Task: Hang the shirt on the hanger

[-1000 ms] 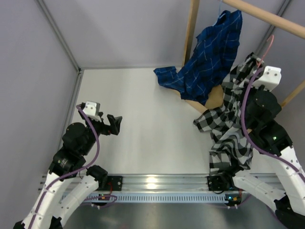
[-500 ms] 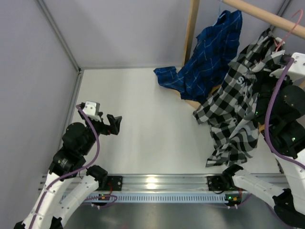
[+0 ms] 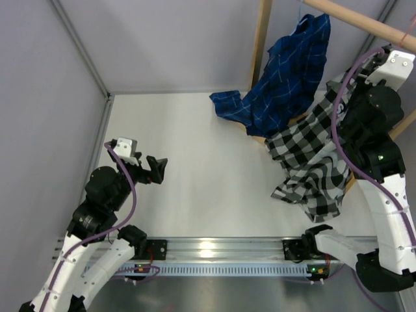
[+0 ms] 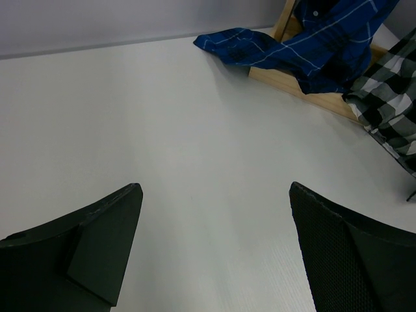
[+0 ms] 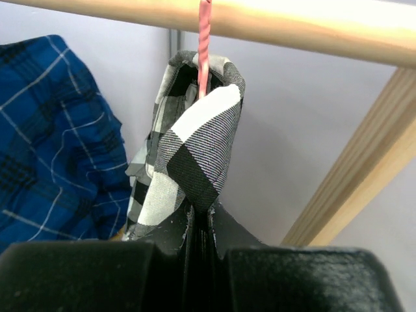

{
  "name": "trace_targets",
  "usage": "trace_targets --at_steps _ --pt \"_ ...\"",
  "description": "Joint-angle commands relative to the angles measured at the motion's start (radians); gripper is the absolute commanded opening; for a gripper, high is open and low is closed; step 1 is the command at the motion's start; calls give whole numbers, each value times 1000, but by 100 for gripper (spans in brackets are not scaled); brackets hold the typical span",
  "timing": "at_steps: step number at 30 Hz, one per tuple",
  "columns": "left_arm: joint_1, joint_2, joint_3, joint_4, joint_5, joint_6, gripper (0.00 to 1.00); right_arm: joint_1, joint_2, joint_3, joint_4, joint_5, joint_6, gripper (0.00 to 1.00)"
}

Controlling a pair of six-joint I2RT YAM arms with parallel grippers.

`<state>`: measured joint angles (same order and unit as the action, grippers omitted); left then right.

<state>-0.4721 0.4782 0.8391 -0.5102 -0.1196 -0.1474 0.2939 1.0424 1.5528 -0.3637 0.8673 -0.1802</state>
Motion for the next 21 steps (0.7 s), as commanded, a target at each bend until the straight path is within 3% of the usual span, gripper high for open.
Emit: trace_targets --at_steps 1,9,16,21 --pt "6 5 -9 67 18 0 98 -50 -47 -26 81 -20 59 0" --pt "6 11 -8 68 20 2 98 -84 -38 -148 81 -37 128 0" --pt "41 31 -9 67 28 -1 98 -93 -35 -385 305 1 127 0" --pt "44 34 -9 68 29 -1 98 -93 -2 -439 436 7 113 0"
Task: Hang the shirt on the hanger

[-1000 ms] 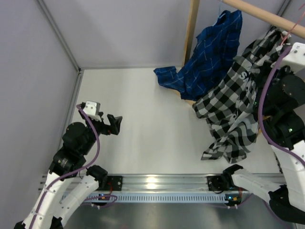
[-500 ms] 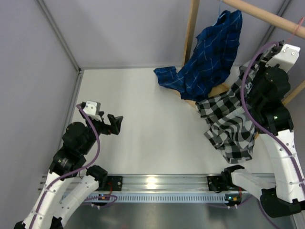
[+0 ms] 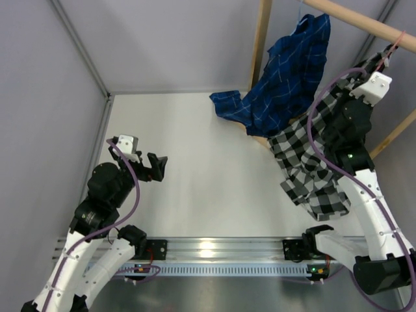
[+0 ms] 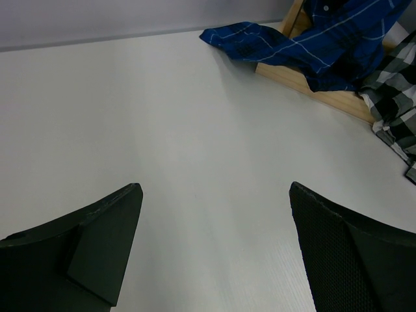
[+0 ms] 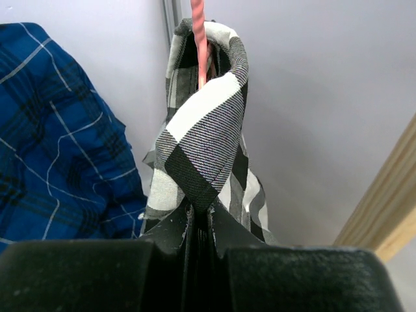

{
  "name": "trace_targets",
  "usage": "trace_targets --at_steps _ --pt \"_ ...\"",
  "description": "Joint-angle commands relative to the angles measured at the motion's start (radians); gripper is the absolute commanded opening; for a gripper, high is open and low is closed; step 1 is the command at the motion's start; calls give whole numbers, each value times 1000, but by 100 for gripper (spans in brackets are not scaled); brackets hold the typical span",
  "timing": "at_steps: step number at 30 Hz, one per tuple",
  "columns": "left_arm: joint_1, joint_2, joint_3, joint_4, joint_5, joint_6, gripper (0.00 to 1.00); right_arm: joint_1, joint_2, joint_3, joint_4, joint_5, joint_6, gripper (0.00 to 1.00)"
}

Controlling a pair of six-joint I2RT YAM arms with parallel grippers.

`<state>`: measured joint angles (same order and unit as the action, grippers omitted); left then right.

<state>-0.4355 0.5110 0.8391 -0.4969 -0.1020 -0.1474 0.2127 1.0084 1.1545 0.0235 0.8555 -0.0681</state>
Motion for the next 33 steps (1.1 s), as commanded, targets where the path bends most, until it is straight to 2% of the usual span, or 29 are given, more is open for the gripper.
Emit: trace_targets --at_steps 1,12,16,19,21,23,24,25,26,33 --pt "9 1 -11 55 10 -1 98 -13 38 -38 55 14 1 0" --pt "26 3 -12 54 -2 -7 98 -16 162 54 63 4 4 0" --pt "35 -5 -14 55 -50 -14 98 -13 148 77 -3 -7 118 0" --pt "41 -14 -15 55 -93 -23 98 -13 119 91 -69 -22 195 8" --pt "46 -22 -15 55 -119 -29 98 -10 111 117 -137 -27 226 9" --pt "49 -23 -17 55 -130 -30 98 -9 93 125 -161 -42 266 15" --pt "50 -23 -18 57 -136 -31 98 -7 87 126 -186 -44 277 22" --pt "49 -25 -20 55 -137 -29 98 -4 70 131 -198 -47 303 46" --pt "49 -25 -20 57 -137 -30 98 -3 65 135 -215 -49 313 51" --pt "50 -22 -20 57 -157 -31 98 5 -43 125 -284 -174 381 64"
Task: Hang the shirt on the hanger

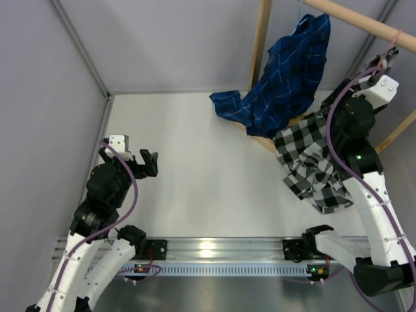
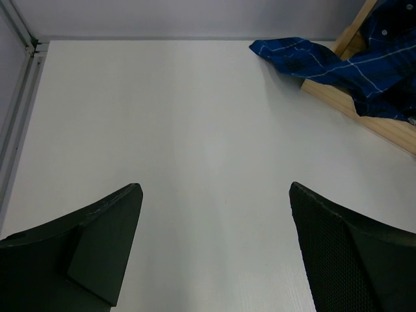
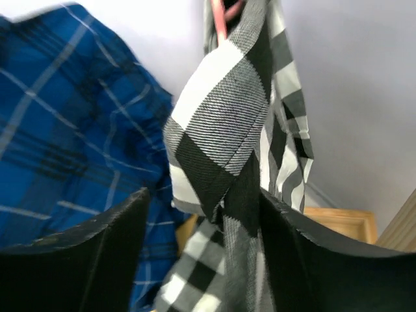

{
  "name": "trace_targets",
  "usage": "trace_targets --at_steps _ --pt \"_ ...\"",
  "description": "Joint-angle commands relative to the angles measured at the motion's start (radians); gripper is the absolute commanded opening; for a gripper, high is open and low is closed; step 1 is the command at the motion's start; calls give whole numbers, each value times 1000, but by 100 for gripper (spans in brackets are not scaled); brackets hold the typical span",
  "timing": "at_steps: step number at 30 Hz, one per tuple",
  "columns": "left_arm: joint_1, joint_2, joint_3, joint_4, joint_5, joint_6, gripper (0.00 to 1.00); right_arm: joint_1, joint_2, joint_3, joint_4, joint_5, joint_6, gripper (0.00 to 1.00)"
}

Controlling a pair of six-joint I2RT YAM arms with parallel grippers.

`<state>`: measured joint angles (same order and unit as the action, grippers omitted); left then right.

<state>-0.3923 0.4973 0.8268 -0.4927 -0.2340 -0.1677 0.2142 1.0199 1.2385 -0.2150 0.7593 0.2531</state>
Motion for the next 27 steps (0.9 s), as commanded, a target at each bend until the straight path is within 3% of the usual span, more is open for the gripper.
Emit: trace_targets --at_steps 1,3,4,7,11,15,22,27 --pt "7 -8 -8 52 -27 -12 98 4 -64 55 -66 -104 61 69" --pt "7 -9 -8 52 -30 -10 98 5 -66 73 -96 -184 72 75" --pt "9 -8 -8 54 -34 -12 98 4 -73 93 -115 -210 77 86" --pt "7 -9 -6 54 -57 -15 98 4 -131 92 -184 -213 81 99" --pt "7 -2 5 54 -93 -29 98 4 -195 125 -271 -320 29 99" --pt "7 -8 17 49 -152 -39 98 4 -222 214 -540 -417 -64 99" --pt "9 -81 70 -53 -235 -53 98 4 -507 141 -694 -471 -216 99" --pt "7 -109 146 -197 -246 -72 98 14 -644 102 -774 -471 -227 99"
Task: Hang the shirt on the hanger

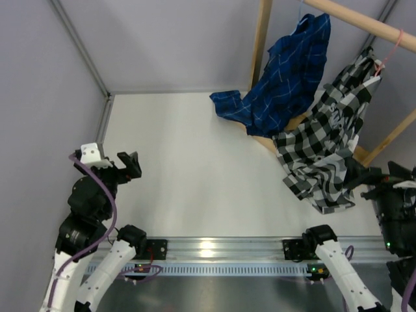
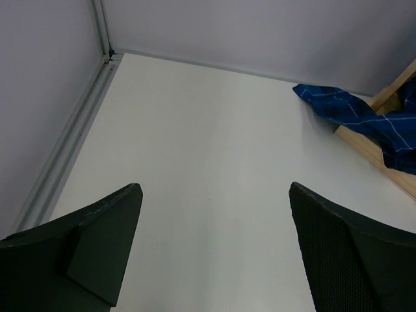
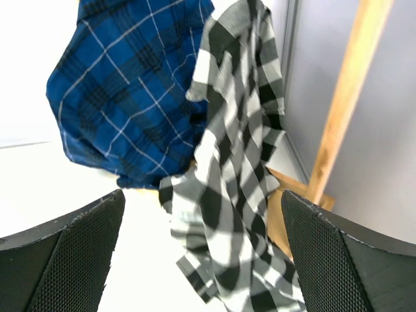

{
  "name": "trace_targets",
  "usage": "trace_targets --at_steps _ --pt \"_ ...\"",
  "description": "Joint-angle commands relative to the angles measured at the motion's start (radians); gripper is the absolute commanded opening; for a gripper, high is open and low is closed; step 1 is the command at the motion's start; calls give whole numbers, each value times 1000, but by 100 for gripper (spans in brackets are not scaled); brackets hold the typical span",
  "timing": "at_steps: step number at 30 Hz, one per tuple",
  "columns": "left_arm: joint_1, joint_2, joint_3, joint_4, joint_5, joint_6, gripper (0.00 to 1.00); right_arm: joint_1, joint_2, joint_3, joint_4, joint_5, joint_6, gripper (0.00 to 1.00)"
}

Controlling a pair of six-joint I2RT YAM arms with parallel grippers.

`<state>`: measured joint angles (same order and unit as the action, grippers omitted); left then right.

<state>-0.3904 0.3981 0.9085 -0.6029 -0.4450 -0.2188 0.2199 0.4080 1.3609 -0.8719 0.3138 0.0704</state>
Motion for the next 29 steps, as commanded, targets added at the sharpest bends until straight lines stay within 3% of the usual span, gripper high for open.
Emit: trace_targets --at_steps 1,5,12,18,29 --pt "7 -15 78 -109 -35 -17 98 9 -52 -17 -136 -25 -41 99" --pt "5 -36 162 -201 -15 4 98 32 -115 -19 -209 -47 -27 99" --pt "5 -28 328 -382 -8 33 98 90 -193 -61 -285 92 -23 99" --pt "7 -64 346 -419 17 48 98 108 -210 -88 -283 165 -12 100" --pt "7 -76 346 -422 20 64 98 107 -206 -92 -279 166 -12 100"
